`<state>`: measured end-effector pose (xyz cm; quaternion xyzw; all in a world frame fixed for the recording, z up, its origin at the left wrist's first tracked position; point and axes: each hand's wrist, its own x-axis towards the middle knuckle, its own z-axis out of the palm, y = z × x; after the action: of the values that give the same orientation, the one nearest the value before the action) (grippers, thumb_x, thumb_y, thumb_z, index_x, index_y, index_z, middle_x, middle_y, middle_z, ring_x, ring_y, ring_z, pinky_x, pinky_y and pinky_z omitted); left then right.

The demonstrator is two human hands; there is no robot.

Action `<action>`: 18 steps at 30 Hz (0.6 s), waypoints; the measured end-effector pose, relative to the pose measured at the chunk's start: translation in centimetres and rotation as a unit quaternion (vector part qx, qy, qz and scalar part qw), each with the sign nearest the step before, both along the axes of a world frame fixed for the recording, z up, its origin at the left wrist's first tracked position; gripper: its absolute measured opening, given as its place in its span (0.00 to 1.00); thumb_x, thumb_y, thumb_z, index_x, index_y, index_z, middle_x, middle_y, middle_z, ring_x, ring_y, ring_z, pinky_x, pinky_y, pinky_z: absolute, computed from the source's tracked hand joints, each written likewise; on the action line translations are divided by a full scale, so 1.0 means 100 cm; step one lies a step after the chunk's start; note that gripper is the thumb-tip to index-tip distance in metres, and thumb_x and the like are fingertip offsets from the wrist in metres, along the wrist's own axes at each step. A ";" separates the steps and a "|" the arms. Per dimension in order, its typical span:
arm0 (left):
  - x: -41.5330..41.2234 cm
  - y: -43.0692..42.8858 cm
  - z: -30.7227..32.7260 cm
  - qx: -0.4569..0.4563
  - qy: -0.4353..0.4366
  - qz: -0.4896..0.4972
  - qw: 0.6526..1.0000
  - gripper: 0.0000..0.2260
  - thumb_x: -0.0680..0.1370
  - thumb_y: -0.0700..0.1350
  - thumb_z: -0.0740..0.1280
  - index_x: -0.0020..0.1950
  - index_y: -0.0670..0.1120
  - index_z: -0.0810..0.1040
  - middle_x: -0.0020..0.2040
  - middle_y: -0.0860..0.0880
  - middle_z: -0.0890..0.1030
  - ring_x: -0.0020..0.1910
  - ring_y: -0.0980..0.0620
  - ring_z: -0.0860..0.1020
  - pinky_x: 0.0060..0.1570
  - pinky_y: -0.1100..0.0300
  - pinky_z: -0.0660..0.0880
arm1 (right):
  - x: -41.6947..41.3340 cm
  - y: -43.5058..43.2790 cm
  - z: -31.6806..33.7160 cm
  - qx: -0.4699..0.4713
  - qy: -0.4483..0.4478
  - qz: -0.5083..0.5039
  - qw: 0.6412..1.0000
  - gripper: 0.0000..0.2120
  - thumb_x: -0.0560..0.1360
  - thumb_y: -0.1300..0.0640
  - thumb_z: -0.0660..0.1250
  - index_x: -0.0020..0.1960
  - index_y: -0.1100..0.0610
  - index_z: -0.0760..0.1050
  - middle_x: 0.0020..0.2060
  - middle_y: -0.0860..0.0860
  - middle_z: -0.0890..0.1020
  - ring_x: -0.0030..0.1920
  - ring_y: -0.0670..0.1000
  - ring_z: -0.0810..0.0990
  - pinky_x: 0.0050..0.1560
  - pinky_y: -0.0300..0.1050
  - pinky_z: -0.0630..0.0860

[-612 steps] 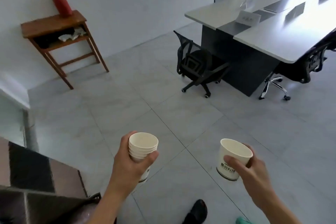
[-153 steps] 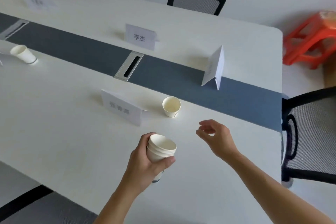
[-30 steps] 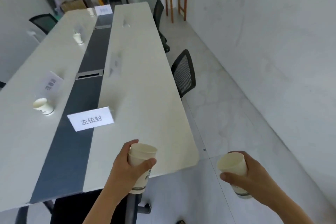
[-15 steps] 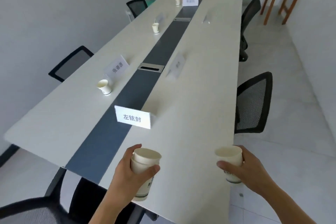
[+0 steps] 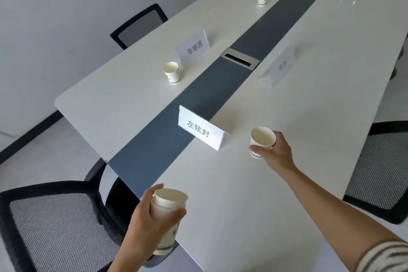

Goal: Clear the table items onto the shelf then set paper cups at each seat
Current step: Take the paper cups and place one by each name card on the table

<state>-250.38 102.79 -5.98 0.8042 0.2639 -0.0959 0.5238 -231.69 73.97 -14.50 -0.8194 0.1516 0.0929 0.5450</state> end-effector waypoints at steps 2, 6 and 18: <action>0.014 0.008 -0.011 -0.011 0.014 0.002 1.000 0.31 0.63 0.48 0.80 0.64 0.54 0.73 0.52 0.49 0.81 0.48 0.52 0.81 0.42 0.63 0.75 | 0.022 0.010 -0.012 -0.017 -0.002 -0.007 1.000 0.32 0.59 0.51 0.80 0.60 0.51 0.71 0.50 0.49 0.80 0.53 0.54 0.79 0.50 0.45 0.73; 0.048 0.018 -0.031 -0.027 0.042 -0.012 0.999 0.33 0.61 0.51 0.80 0.63 0.56 0.72 0.52 0.49 0.81 0.49 0.53 0.81 0.43 0.63 0.75 | 0.044 0.025 -0.040 -0.058 0.005 -0.024 0.998 0.32 0.62 0.53 0.80 0.61 0.51 0.69 0.51 0.48 0.79 0.53 0.54 0.79 0.53 0.48 0.76; 0.108 0.010 -0.041 -0.040 0.051 -0.103 0.993 0.35 0.61 0.56 0.79 0.64 0.60 0.68 0.54 0.53 0.79 0.49 0.53 0.81 0.45 0.61 0.78 | 0.038 0.022 -0.061 -0.105 0.054 0.006 0.993 0.37 0.63 0.55 0.79 0.68 0.51 0.66 0.57 0.47 0.78 0.55 0.51 0.75 0.53 0.46 0.71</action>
<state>-239.61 103.76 -10.04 0.7997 0.2017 -0.2007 0.5287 -227.93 76.21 -20.57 -0.8667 0.1852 0.1239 0.4463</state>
